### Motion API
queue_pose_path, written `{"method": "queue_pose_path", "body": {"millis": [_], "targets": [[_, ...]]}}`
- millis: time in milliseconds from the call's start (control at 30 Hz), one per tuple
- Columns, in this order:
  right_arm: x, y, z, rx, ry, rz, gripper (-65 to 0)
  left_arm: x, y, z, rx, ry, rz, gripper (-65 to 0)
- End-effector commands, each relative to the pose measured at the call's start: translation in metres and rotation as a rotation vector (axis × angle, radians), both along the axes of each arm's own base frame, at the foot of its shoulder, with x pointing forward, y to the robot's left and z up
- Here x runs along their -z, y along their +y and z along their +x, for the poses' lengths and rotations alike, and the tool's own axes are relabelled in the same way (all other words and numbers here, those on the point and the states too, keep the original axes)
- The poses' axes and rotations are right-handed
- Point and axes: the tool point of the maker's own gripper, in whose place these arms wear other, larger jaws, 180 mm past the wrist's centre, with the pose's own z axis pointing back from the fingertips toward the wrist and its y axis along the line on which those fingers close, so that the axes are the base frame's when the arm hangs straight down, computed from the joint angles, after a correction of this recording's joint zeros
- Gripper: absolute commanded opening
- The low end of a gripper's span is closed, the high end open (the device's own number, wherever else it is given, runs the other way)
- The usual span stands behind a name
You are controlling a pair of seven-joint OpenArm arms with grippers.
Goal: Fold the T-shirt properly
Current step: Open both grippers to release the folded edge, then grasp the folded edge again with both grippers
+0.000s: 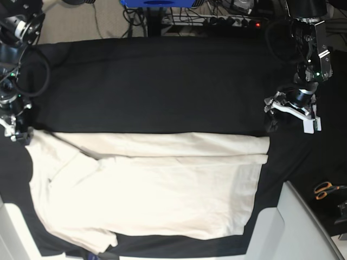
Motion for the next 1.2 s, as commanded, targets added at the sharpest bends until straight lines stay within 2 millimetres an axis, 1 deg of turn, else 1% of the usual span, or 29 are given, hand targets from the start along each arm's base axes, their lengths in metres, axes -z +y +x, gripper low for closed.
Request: {"method": "queue_pose_path", "body": {"millis": [0,33,67,200,233,267,300,367,500,633,733,900,1000,1100,1167], "targets": [[-0.009,-0.012,0.007,0.009,-0.013,-0.021,-26.9,-0.014,0.006,0.009,-0.004,-0.050,0.010,-21.1],[-0.008,-0.014,0.007,0.013,-0.011,-0.021,-27.8,-0.014,0.006,0.009,-0.004,-0.050,0.010,-21.1],[-0.008,-0.015,0.008,0.021,-0.012,-0.021,-30.9,-0.014,0.006,0.009,-0.004,-0.050,0.010,-21.1],[-0.007,-0.015,0.007,0.023,-0.011,-0.022,-54.8,-0.011,0.007,0.007,-0.007,-0.040,0.009,-21.1],[-0.007,-0.015,0.007,0.023,-0.011,-0.022,-60.0,-0.008,0.008,0.007,-0.011,-0.033,0.006,-21.1],[-0.007,-0.014,0.007,0.022,-0.010,-0.021,-63.9,-0.004,0.009,0.005,-0.017,-0.022,0.002,-21.1],[-0.007,-0.014,0.007,0.020,-0.009,-0.021,-65.0,0.000,0.010,0.004,-0.023,-0.012,-0.002,-21.1],[-0.007,-0.014,0.007,0.020,-0.009,-0.021,-64.7,0.008,0.012,0.001,-0.033,0.009,-0.011,-20.6],[-0.007,-0.014,0.007,0.020,-0.008,-0.021,-64.7,0.011,0.014,0.010,-0.050,0.010,-0.028,-19.9],[-0.007,-0.014,0.007,0.019,-0.007,-0.020,-64.7,0.012,0.004,0.029,-0.070,-0.012,-0.075,-19.9],[-0.007,-0.014,0.007,0.018,-0.008,-0.021,-64.7,0.017,-0.005,0.041,-0.086,-0.015,-0.117,-19.9],[-0.008,-0.014,0.007,0.015,-0.011,-0.025,-64.7,0.036,-0.015,0.053,-0.125,0.019,-0.190,-19.9],[-0.010,-0.008,0.009,-0.020,-0.029,-0.021,-64.7,0.045,-0.021,0.058,-0.141,0.039,-0.223,-20.2],[-0.013,-0.006,0.011,-0.034,-0.040,-0.020,-64.8,0.050,-0.024,0.064,-0.148,0.051,-0.243,-20.6],[-0.013,-0.006,0.011,-0.034,-0.040,-0.020,-64.8,0.053,-0.030,0.069,-0.153,0.057,-0.265,-20.7]]}}
